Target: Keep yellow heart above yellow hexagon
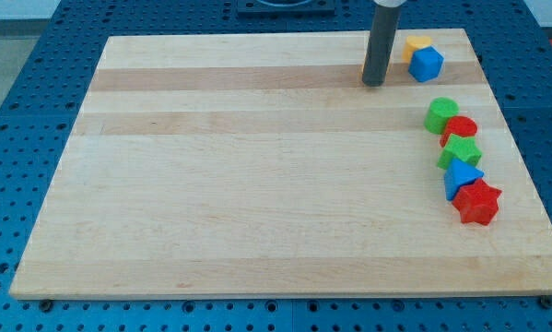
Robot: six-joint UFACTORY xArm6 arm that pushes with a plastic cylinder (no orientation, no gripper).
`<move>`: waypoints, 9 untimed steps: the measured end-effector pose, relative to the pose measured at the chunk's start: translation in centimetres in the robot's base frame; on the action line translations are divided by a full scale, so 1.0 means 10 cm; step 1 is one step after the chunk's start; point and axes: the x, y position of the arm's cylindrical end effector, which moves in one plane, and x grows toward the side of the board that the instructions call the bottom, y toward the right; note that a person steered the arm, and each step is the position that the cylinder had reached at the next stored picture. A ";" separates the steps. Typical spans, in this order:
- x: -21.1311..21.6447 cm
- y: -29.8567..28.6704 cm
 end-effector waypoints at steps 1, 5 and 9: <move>0.28 -0.24; -0.67 1.09; -0.24 -0.28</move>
